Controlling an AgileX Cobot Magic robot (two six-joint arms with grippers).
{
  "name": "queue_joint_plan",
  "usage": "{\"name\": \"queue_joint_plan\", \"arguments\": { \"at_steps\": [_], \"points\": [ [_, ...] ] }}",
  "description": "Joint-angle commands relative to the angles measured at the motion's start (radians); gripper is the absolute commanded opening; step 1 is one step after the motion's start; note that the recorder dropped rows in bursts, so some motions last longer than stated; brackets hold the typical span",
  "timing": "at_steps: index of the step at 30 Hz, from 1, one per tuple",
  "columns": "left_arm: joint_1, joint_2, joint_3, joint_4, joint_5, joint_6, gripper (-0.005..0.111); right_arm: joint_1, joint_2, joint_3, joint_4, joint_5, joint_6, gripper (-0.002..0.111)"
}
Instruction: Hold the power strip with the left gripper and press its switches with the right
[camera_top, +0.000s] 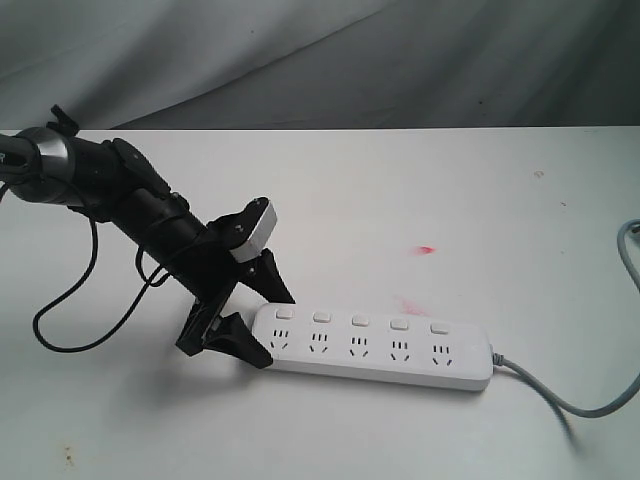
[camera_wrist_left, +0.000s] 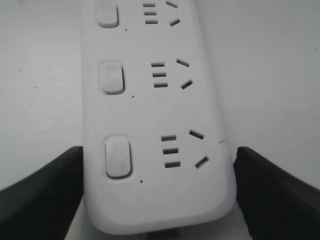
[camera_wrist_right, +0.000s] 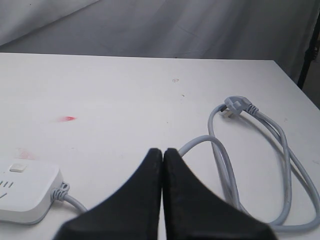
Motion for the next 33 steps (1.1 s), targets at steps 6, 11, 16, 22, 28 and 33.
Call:
{"name": "queue_joint_plan", "arguments": {
  "at_steps": [6,11,16,22,28,33],
  "points": [
    [-0.006,0.002,0.004,-0.001,0.0,-0.003,0.0,-0.006,-0.005,0.003,0.003,-0.006,0.002,0.0],
    [-0.006,0.002,0.004,-0.001,0.0,-0.003,0.0,-0.006,-0.005,0.003,0.003,-0.006,0.002,0.0],
    [-0.006,0.002,0.004,-0.001,0.0,-0.003,0.0,-0.006,-0.005,0.003,0.003,-0.006,0.002,0.0],
    [-0.006,0.002,0.004,-0.001,0.0,-0.003,0.0,-0.006,-0.005,0.003,0.003,-0.006,0.002,0.0],
    [-0.006,0.002,0.004,-0.001,0.0,-0.003,0.0,-0.006,-0.005,0.003,0.003,-0.006,0.002,0.0],
    [-0.006,0.002,0.004,-0.001,0.0,-0.003,0.0,-0.006,-0.005,0.003,0.003,-0.006,0.002,0.0]
  ]
}}
